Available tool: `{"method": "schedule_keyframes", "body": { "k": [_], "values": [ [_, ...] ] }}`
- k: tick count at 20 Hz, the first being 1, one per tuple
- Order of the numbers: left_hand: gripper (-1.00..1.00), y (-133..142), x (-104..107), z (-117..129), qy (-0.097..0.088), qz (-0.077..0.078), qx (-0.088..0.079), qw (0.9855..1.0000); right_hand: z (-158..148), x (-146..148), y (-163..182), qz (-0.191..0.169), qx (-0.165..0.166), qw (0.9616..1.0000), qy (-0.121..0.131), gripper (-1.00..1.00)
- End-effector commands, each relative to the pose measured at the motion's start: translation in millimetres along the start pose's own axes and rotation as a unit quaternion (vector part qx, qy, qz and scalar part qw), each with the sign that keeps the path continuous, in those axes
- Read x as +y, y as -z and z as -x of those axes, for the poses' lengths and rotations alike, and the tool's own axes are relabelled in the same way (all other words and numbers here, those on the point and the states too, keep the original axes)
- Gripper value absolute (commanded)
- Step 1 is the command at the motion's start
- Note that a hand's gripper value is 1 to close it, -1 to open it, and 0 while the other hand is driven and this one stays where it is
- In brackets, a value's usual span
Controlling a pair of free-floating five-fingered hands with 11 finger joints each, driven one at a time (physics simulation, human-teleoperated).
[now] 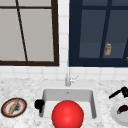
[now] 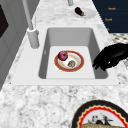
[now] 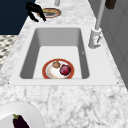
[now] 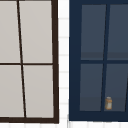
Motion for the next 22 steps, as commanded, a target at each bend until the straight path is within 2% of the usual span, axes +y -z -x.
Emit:
{"method": "schedule_keyframes", "body": {
  "k": [1, 3, 5, 6, 8, 9, 10, 11, 14, 18, 22],
  "values": [
    [0.00, 0.0, 0.0, 0.0, 0.000, 0.000, 0.000, 1.0000, -9.9, -3.5, -0.8, 0.020, -0.019, 0.9976, 0.064, -1.00],
    [0.00, 0.0, 0.0, 0.0, 0.000, 0.000, 0.000, 1.0000, -4.5, -6.4, -6.7, 0.026, -0.015, 0.9984, 0.048, -1.00],
    [0.00, 0.0, 0.0, 0.0, 0.000, 0.000, 0.000, 1.0000, 7.1, -10.1, -8.4, 0.004, 0.003, 0.9994, 0.036, -1.00],
    [0.00, 0.0, 0.0, 0.0, 0.000, 0.000, 0.000, 1.0000, 2.4, -4.4, -9.4, 0.005, -0.003, 0.9999, 0.012, -1.00],
    [0.00, 0.0, 0.0, 0.0, 0.000, 0.000, 0.000, 1.0000, -2.6, -6.3, -6.6, 0.008, -0.010, 0.9998, 0.014, -1.00],
    [0.00, 0.0, 0.0, 0.0, 0.000, 0.000, 0.000, 1.0000, 5.3, -6.3, -11.4, 0.010, -0.009, 0.9998, 0.016, -1.00],
    [0.00, 0.0, 0.0, 0.0, 0.000, 0.000, 0.000, 1.0000, 10.3, -18.3, -13.2, 0.020, -0.015, 0.9990, 0.037, -1.00],
    [0.00, 0.0, 0.0, 0.0, 0.000, 0.000, 0.000, 1.0000, 7.3, -20.8, -14.4, 0.017, -0.022, 0.9986, 0.046, -1.00],
    [0.00, 0.0, 0.0, 0.0, 0.000, 0.000, 0.000, 1.0000, 7.9, -26.1, -25.6, 0.005, -0.025, 0.9979, 0.060, -1.00],
    [0.00, 0.0, 0.0, 0.0, 0.000, 0.000, 0.000, 1.0000, 13.7, -41.0, -43.2, 0.000, -0.020, 0.9980, 0.060, -1.00],
    [0.00, 0.0, 0.0, 0.0, 0.000, 0.000, 0.000, 1.0000, 14.8, -42.7, -50.5, 0.002, -0.034, 0.9960, 0.083, -1.00]
  ]
}}
